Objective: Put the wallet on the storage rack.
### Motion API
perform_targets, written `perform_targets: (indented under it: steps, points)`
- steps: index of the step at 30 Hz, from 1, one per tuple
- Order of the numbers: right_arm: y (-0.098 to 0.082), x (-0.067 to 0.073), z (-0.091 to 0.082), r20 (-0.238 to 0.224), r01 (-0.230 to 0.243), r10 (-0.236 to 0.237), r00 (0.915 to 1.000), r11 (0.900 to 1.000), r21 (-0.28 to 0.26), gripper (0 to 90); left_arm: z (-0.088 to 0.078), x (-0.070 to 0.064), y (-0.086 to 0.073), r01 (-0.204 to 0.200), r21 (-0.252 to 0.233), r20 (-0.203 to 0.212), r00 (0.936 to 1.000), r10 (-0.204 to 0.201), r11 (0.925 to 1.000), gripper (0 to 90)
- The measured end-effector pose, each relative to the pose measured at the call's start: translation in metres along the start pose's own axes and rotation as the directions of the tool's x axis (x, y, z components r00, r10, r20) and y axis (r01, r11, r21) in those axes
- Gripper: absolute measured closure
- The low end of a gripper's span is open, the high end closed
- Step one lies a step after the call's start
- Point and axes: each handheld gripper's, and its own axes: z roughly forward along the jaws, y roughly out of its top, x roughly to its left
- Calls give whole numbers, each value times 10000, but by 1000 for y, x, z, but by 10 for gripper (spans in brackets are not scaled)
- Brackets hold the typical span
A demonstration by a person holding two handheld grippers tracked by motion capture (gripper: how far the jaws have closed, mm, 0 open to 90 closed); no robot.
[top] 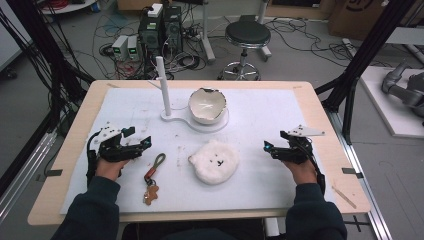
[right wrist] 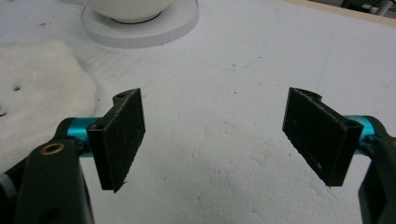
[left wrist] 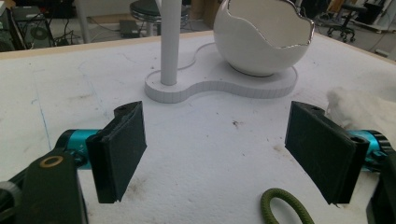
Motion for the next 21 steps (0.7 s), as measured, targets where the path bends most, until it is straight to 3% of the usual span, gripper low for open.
perform_targets:
  steps: [11, 19, 21]
  points:
    - [0, 0, 3, -166, -101, 102, 9998, 9999, 32, 214, 5, -6, 0, 72, 12, 101, 9999, -73, 10000, 206]
    - [2, 11, 12, -1233, -159, 190, 9922, 9995, 265, 214, 8, -8, 0, 47, 103, 191, 9998, -49, 9999, 208]
    - [5, 26, 19, -1812, 26, 57, 9834, 9990, 456, 214, 9, -10, 0, -3, 128, 243, 9997, -1, 9999, 208]
